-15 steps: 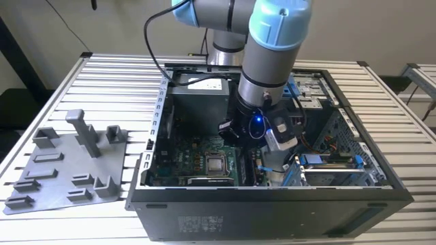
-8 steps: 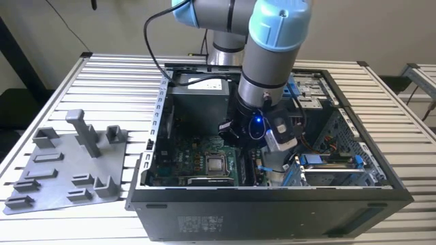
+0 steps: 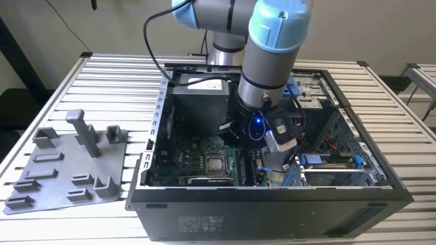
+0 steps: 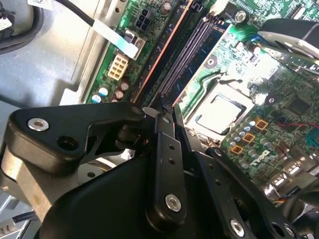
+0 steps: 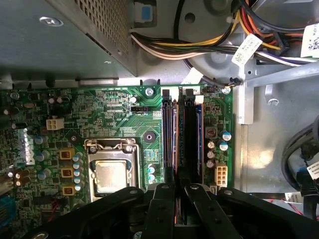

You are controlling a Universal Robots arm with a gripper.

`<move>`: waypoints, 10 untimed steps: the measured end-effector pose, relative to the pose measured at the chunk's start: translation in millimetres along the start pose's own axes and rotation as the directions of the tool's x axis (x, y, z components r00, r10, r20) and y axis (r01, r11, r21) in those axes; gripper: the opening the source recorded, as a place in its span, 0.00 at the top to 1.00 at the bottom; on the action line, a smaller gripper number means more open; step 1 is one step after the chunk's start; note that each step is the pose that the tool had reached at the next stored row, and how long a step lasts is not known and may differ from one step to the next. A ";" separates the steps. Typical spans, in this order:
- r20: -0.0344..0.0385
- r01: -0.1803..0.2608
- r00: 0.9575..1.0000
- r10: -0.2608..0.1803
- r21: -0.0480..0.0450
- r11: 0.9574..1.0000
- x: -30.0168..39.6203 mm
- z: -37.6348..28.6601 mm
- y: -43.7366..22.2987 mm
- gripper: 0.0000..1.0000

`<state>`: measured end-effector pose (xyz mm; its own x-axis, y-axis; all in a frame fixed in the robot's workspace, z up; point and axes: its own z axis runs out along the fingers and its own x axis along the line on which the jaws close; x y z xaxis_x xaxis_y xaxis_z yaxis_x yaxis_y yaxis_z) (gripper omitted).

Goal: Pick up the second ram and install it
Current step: 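Insert the second ram into the second slot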

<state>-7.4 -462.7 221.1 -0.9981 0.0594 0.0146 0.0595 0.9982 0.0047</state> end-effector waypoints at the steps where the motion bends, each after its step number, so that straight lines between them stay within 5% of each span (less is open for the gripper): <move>1: 0.000 0.000 1.000 0.000 0.000 1.000 0.0 0.1 0.0 0.86; 10: 0.000 0.000 1.000 0.000 0.000 1.000 0.0 0.4 0.0 0.86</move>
<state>-7.4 -462.7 220.8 -0.9981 0.0593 0.0145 0.0594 0.9982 0.0048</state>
